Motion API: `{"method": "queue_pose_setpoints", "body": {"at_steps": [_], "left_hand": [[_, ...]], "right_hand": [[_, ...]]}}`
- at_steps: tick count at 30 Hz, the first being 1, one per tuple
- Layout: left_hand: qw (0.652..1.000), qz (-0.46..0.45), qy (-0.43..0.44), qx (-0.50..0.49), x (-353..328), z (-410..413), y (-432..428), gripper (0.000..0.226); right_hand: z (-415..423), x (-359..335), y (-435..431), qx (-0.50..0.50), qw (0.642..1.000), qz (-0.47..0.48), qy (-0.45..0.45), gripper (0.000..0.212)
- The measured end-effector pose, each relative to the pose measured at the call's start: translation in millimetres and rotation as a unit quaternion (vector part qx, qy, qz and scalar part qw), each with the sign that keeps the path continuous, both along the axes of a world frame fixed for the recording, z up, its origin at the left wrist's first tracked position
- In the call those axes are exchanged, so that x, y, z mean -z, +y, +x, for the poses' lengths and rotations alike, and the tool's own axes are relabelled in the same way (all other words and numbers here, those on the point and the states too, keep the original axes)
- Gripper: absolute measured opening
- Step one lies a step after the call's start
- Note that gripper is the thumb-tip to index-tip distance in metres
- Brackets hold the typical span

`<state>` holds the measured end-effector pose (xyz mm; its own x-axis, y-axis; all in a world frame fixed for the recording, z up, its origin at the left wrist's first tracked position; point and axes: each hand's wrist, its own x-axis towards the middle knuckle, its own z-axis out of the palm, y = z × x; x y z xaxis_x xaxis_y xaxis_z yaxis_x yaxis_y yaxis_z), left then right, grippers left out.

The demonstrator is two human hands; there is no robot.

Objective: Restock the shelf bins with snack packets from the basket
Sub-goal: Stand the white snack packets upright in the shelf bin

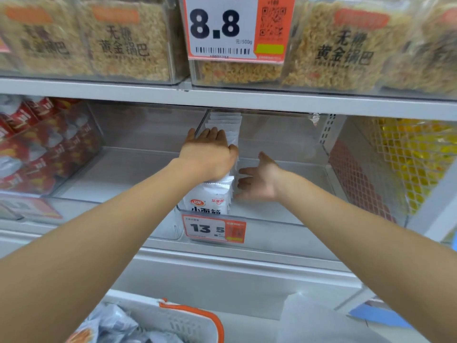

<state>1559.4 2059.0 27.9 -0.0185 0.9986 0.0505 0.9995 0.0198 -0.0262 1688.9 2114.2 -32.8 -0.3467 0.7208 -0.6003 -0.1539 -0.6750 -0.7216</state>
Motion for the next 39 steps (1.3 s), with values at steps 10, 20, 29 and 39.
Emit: {"method": "queue_pose_setpoints", "body": {"at_steps": [10,20,29,39], "left_hand": [[0.998,0.016,-0.059,-0.001,-6,2,-3,0.05],[0.9,0.316,-0.29,-0.081,-12,-14,-82,0.023],[0.874,0.184,-0.407,-0.191,53,-38,-181,0.015],[0.931,-0.208,-0.259,-0.153,150,-114,-256,0.016]], "right_hand": [[0,-2,-13,-0.031,0.998,0.04,-0.047,0.077],[17,-25,-82,0.047,0.747,0.514,-0.419,0.025],[-13,5,-191,0.045,0.652,0.672,-0.349,0.017],[-63,127,-236,-0.425,0.611,0.488,-0.456,0.017]]}}
